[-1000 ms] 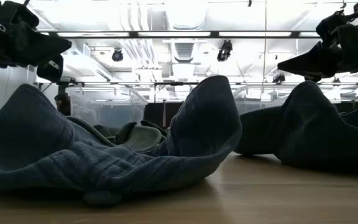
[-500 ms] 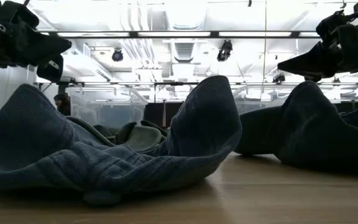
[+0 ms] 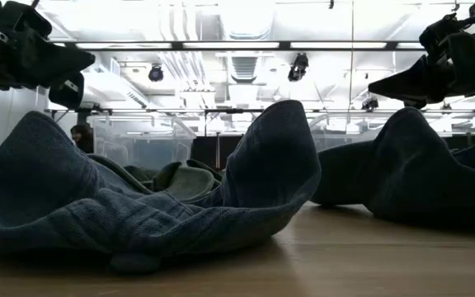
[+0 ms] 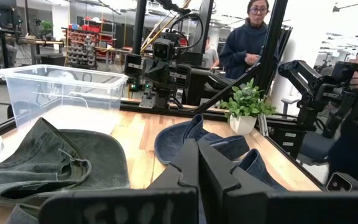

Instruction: Pick & Place hat

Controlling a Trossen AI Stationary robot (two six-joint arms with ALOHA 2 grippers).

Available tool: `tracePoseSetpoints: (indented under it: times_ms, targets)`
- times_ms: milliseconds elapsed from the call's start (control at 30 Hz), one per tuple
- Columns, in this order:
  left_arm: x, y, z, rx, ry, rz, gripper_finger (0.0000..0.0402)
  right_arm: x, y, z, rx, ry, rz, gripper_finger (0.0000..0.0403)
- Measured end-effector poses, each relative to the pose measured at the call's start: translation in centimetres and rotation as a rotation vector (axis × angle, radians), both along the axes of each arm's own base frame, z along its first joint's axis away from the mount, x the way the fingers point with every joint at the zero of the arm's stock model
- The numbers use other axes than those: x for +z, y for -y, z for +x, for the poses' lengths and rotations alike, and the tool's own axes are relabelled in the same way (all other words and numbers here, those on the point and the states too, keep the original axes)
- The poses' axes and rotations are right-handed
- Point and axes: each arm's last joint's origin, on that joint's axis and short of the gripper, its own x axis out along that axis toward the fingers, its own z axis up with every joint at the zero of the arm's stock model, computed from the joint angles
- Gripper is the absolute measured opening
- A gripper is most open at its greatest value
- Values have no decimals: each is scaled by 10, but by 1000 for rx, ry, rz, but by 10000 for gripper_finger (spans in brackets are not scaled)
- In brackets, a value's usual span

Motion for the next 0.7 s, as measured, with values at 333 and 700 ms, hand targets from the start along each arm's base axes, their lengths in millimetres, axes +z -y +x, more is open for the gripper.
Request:
tracePoseSetpoints:
  times_ms: [333,700]
  targets:
    - [0,0,0,1,0,0,0,0,0,0,0,0,0,9]
    - [0,0,0,0,0,0,0,6,0,0,9,120,297,9]
